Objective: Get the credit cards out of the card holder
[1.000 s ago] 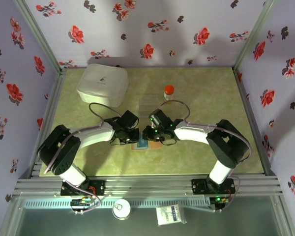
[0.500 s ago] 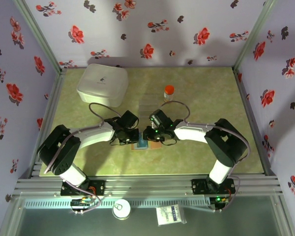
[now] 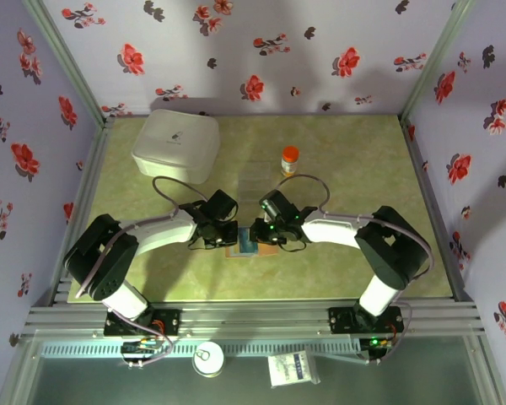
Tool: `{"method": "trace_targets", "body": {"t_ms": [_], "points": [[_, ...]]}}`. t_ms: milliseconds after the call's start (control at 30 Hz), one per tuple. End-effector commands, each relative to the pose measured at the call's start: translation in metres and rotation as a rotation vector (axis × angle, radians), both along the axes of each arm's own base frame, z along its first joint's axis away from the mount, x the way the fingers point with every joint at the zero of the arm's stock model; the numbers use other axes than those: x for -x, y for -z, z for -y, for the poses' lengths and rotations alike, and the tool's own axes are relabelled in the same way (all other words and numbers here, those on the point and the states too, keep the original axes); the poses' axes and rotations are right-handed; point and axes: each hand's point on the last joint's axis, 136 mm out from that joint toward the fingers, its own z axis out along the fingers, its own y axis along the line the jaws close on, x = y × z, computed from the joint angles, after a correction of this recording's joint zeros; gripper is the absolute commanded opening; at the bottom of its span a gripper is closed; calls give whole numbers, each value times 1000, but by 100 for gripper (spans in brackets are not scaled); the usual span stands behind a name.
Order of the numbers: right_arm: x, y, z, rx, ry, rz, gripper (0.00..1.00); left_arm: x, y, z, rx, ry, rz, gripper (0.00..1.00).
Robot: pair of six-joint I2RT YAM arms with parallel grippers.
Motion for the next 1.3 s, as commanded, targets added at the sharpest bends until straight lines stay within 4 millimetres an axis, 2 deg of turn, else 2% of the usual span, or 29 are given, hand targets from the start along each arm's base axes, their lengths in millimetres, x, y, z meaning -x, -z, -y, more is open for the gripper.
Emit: {"method": "trace_targets", "body": {"t_ms": [0,200,400,600,900,1267], "points": [[-2,-7,11,18,27,24,22,0,-7,-3,-23,7,14,0],[0,-17,8,-21,12,35,22,-4,-22,0,1,5,37,0],[2,-14,5,-49,13,19,23,-5,-34,13,62,16,45,0],[4,-11,-5,-101,3,-12,23,-2,-22,27,76,49,12,0],[8,-4,-16,-149,-21,-55,24,5,8,7,-52,51,-39,0],[6,11,2,-32,11,-58,23,5,0,7,-39,39,-24,0]]}}
